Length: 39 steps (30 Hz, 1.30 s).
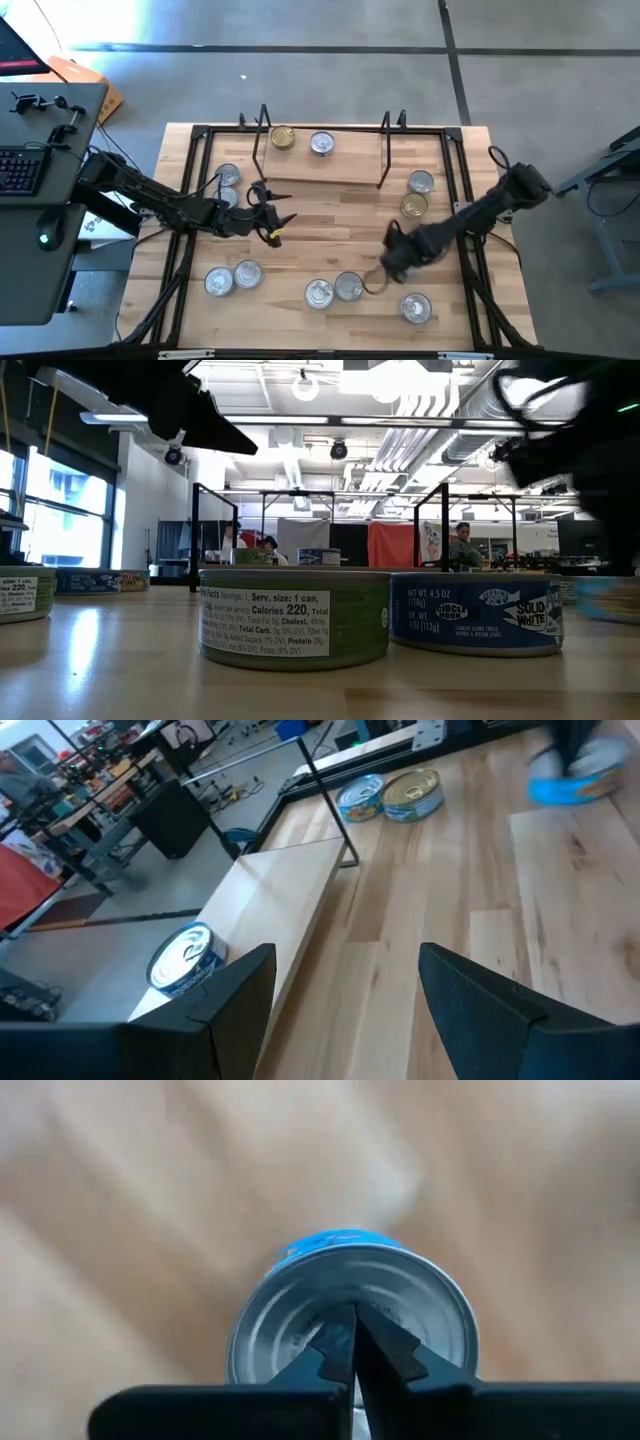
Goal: Stack canned seafood by type on shelf
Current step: Put the yellow blue tuna can on the shelf
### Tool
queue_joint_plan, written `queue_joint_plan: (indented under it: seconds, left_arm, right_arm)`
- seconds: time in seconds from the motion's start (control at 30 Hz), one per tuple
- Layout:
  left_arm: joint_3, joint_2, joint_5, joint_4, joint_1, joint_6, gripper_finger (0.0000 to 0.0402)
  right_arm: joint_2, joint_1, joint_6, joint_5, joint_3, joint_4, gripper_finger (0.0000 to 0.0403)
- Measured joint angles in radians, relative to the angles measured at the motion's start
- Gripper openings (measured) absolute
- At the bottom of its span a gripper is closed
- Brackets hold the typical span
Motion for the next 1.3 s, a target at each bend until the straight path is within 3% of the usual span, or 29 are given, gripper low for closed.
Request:
queue_joint_plan:
  seconds: [0.13,0.3,0.43,0.57,0.67,0.87,0.97,1.13,1.3]
  left_arm:
    - [0.000,0.000,0.033,0.000,0.000,-0.005,0.0241]
    - [0.000,0.000,0.079,0.000,0.000,-0.011,0.0241]
    - [0.000,0.000,0.106,-0.001,0.000,-0.030,0.0241]
    - [0.000,0.018,0.105,0.003,0.017,-0.071,0.0241]
    - [0.000,0.052,0.172,0.008,0.052,-0.078,0.0241]
    - [0.000,0.200,0.523,0.095,0.147,-0.029,0.0239]
    - [0.000,0.283,0.638,0.189,0.196,-0.022,0.0231]
    - [0.039,0.380,0.703,0.203,0.238,0.125,0.0201]
    - [0.115,0.466,0.709,0.206,0.257,0.276,0.0161]
  right_arm:
    - [0.008,-0.141,-0.227,0.122,-0.008,0.199,0.0000]
    - [0.020,-0.277,-0.524,0.151,-0.016,0.547,0.0000]
    - [0.041,-0.338,-0.705,0.140,-0.014,0.892,0.0000]
    - [0.045,-0.343,-0.786,0.185,-0.015,1.058,0.0000]
    - [0.003,-0.313,-0.792,0.289,-0.013,1.093,0.0000]
    - [-0.048,-0.188,-0.754,0.458,-0.011,1.023,0.0000]
    - [-0.038,-0.131,-0.676,0.471,-0.011,0.995,0.0007]
    - [-0.034,-0.035,-0.594,0.543,-0.011,0.928,0.0046]
    - [-0.037,0.055,-0.615,0.635,-0.010,0.792,0.0096]
